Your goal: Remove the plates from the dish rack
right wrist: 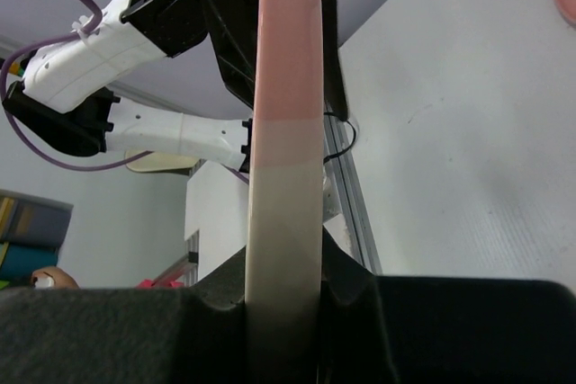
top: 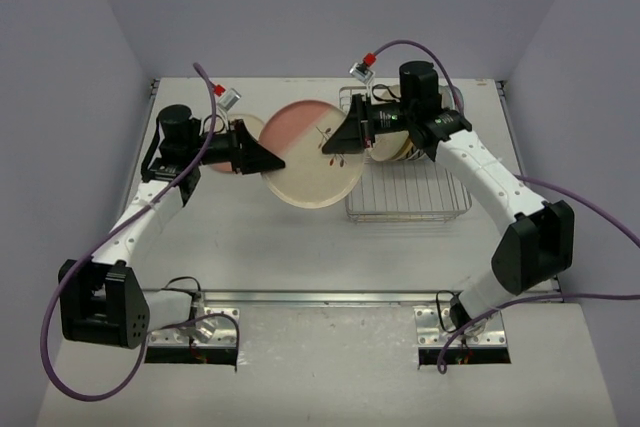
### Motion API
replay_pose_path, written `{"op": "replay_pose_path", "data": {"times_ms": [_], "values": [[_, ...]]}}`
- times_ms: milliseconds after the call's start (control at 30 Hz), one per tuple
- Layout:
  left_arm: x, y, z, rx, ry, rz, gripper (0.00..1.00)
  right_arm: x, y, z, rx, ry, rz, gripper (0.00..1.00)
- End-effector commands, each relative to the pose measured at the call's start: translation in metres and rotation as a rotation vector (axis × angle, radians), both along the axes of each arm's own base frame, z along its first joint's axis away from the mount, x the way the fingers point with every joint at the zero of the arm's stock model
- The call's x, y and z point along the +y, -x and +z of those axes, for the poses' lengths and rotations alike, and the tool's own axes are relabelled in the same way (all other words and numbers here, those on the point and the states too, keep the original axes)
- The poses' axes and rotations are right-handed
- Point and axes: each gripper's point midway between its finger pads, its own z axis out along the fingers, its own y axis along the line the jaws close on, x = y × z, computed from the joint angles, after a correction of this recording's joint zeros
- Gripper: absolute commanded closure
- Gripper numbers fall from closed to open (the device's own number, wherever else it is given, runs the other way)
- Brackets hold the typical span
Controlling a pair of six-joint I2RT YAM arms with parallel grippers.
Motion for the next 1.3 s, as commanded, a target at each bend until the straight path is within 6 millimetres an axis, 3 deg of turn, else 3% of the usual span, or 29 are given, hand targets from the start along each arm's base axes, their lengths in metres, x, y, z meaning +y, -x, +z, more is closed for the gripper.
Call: {"op": "replay_pose_path", "data": {"times_ms": [0,67,100,133,200,300,333,533,633,767,1100,1267], "values": [[-0.002,0.006,0.005,-0.016,0.048,-0.048,0.82,0.003,0.011,0.023,-0.088,-0.072,0.087,1.0],[0.002,0.002,0.006,-0.007,0.049,-0.025,0.97,0.003,0.008,0.017,-0.078,-0.054,0.068,0.89],[0.004,0.001,0.006,-0.006,0.049,-0.014,1.0,0.003,0.008,0.015,-0.081,-0.05,0.065,0.87],[0.01,-0.003,0.007,-0.002,0.052,0.011,1.0,0.003,0.006,0.013,-0.081,-0.041,0.053,0.77],[0.027,-0.012,0.009,0.017,0.066,0.082,1.0,0.001,0.0,0.005,-0.069,-0.006,0.008,0.39],[0.058,-0.028,0.008,0.05,0.087,0.204,1.0,-0.001,-0.011,-0.002,-0.081,0.039,-0.064,0.06],[0.07,-0.034,0.006,0.063,0.09,0.245,1.0,-0.003,-0.017,-0.004,-0.087,0.059,-0.098,0.01],[0.133,-0.074,-0.015,0.16,0.087,0.469,1.0,-0.025,-0.05,-0.017,-0.116,0.18,-0.297,0.01],[0.173,-0.108,-0.035,0.224,0.045,0.609,1.0,-0.035,-0.058,-0.019,-0.128,0.207,-0.354,0.01],[0.21,-0.141,-0.066,0.318,0.045,0.708,1.0,-0.043,-0.058,-0.018,-0.136,0.211,-0.373,0.01],[0.244,-0.197,-0.101,0.354,0.033,0.768,1.0,-0.051,-0.054,-0.025,-0.135,0.224,-0.382,0.01],[0.251,-0.21,-0.119,0.38,0.028,0.77,1.0,-0.052,-0.055,-0.027,-0.133,0.226,-0.384,0.01]]}}
